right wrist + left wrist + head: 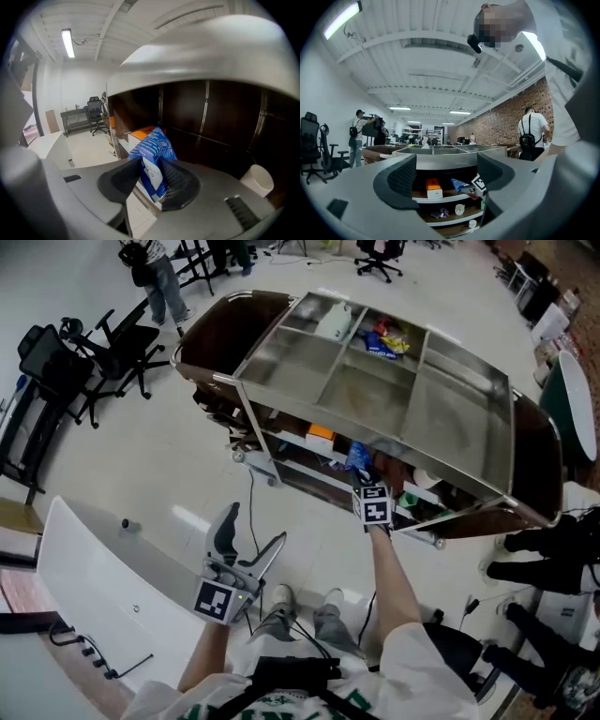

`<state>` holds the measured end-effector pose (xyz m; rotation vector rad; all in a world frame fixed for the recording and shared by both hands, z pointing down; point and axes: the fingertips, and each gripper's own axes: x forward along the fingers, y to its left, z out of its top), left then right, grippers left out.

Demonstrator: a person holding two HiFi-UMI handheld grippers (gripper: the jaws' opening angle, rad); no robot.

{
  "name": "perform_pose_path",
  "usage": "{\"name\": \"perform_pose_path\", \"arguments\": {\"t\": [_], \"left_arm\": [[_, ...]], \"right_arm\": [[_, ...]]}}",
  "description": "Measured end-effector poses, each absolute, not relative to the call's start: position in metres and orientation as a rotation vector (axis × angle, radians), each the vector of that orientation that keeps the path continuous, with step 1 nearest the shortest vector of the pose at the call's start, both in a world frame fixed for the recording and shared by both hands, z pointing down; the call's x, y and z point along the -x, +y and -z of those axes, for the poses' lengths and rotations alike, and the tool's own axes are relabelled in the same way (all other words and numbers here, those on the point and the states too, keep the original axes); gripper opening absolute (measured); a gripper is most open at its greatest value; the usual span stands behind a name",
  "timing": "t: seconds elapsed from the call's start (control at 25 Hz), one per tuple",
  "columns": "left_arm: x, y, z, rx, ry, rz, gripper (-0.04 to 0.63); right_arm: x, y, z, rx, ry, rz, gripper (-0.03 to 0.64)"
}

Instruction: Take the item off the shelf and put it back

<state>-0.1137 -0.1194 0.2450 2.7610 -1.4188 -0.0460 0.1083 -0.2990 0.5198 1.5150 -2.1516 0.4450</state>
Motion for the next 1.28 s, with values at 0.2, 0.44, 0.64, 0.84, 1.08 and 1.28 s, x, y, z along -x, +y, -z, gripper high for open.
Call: {"name": "perform_pose_path", "arguments": {"t": [0.2, 0.44, 0.64, 0.84, 1.08, 1.28], "left_arm": [[0.137, -0.127, -0.277, -2.756, -1.460, -0.109, 0.382], [0.146, -0.133, -0.286, -2.684, -1.481, -0.146, 0.382], [0.152, -0.130, -0.283, -2.676, -1.498, -0.166, 0.382], [0.157, -0.130, -0.284, -2.663, -1.508, -0.157, 0.382], [0.154, -0.134, -0.277, -2.738, -1.510, -0.069, 0.382], [0.135, -0.132, -0.263, -2.776, -1.434, 0.047, 0.382]], "right_arm": [[-0.113, -0.338, -0.556, -1.552, -2.097, -0.528, 0.169], [-0.114, -0.365, -0.580, -1.576, -2.055, -0.555, 0.198], [-0.119, -0.384, -0.573, -1.655, -2.060, -0.511, 0.354], [-0.117, -0.371, -0.561, -1.653, -2.060, -0.492, 0.364], [-0.092, -0.316, -0.499, -1.667, -2.297, -0.415, 0.364], [-0.087, -0.238, -0.447, -1.788, -2.422, -0.468, 0.364]]}}
